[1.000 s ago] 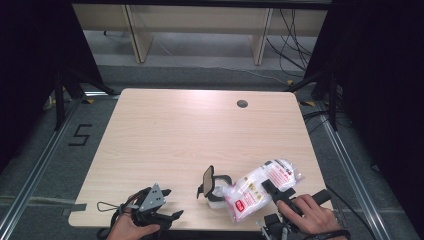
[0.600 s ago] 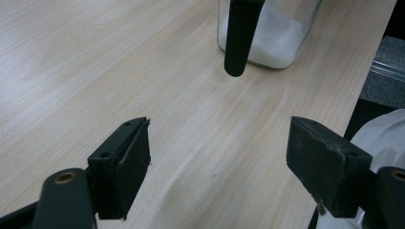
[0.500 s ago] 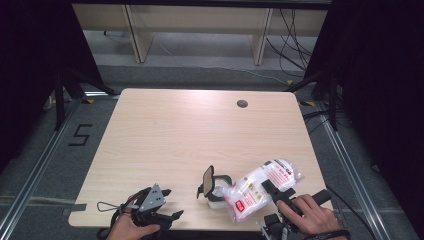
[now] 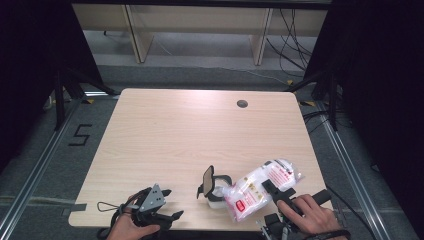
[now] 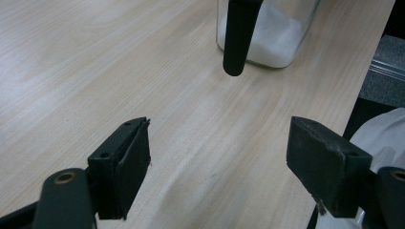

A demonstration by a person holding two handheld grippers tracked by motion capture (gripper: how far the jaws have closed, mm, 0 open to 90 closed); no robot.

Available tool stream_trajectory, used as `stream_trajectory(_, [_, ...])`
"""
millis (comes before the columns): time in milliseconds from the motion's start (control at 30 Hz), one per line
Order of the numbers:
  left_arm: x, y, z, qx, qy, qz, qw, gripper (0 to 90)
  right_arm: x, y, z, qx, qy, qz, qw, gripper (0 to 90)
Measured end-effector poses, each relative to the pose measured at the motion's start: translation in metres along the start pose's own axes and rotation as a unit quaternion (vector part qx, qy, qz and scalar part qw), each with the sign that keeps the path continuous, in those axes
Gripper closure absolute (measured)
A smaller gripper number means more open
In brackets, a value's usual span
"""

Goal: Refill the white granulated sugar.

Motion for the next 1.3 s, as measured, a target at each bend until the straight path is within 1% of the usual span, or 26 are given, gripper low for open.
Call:
stream_trajectory(67, [-0.0001,-0.0007,0.0001,0.001,-0.002,-0.004,1.0,22.7,0.0001,-0.0002,0.0001,0.001,0.0,0.0,1.0,74.0])
stream_trajectory(100, [-0.0002,-0.0013,0.0001,0.004,-0.003,-0.006,1.0,22.7,-0.0004,0.0008,0.0005,0.002,-0.003,0.008,1.0,74.0])
stream_trajectory(167, [-0.0003,-0.0013,0.0,0.004,-0.003,-0.006,1.0,22.7,0.0001,0.0,0.0,0.001,0.0,0.0,1.0,74.0])
stream_trajectory(533, [-0.0003,-0.0012,0.0001,0.004,-0.003,-0.006,1.0,22.7,-0.0002,-0.0002,0.0,0.004,0.0,0.0,1.0,74.2])
stream_trajectory(700, [-0.0002,-0.0013,0.0002,0.004,-0.003,-0.007,1.0,22.6,0.0,-0.0003,0.0,0.0,0.0,-0.001,1.0,74.2])
stream_trajectory(733, [-0.0002,-0.0012,0.0002,0.004,-0.003,-0.007,1.0,22.7,-0.0006,0.0006,0.0005,0.002,-0.002,0.01,0.9999,74.2])
stream_trajectory(767, [-0.0002,-0.0012,0.0002,0.004,-0.003,-0.007,1.0,22.7,0.0,-0.0004,-0.0001,0.001,0.0,0.002,1.0,74.2])
stream_trajectory(800, [-0.0002,-0.0012,0.0001,0.004,-0.003,-0.007,1.0,22.7,0.0002,-0.0006,-0.0003,-0.001,0.001,0.0,1.0,74.2])
stream_trajectory(967, [-0.0003,-0.0012,0.0001,0.004,-0.003,-0.006,1.0,22.6,0.0004,-0.0007,-0.0003,0.0,0.001,-0.001,1.0,74.2])
stream_trajectory(1033, [-0.0003,-0.0011,0.0,0.004,-0.003,-0.006,1.0,22.7,0.0005,-0.0008,-0.0004,0.0,0.001,-0.001,1.0,74.2])
stream_trajectory(1100, [-0.0002,-0.0011,0.0001,0.004,-0.003,-0.006,1.0,22.7,0.0016,0.0009,-0.0015,-0.002,0.007,0.01,0.9999,74.2])
stream_trajectory(1133, [-0.0002,-0.0011,0.0001,0.004,-0.003,-0.007,1.0,22.7,0.0017,0.0004,-0.0017,-0.004,0.008,0.003,1.0,74.3])
stream_trajectory(1200, [-0.0004,-0.0011,0.0,0.004,-0.003,-0.006,1.0,22.7,0.002,0.0002,-0.0021,-0.003,0.009,0.003,0.9999,74.3])
stream_trajectory(1233, [-0.0003,-0.0006,-0.0001,0.002,-0.002,-0.004,1.0,22.7,0.0017,-0.0007,-0.002,-0.003,0.006,-0.006,1.0,74.3])
stream_trajectory(1300, [-0.0002,-0.0004,-0.0001,0.001,-0.002,-0.004,1.0,22.6,0.0018,-0.0011,-0.0021,-0.003,0.006,-0.008,0.9999,74.3])
Point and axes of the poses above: each handheld gripper's, and its own axes: z roughly forward along the jaws, x roughly out of its underside, y roughly to its left, the point moved 6 cm from there along z, roughly forward along the jaws, and after that the axes turned 4 degrees about -x, right-handed, at the moved point
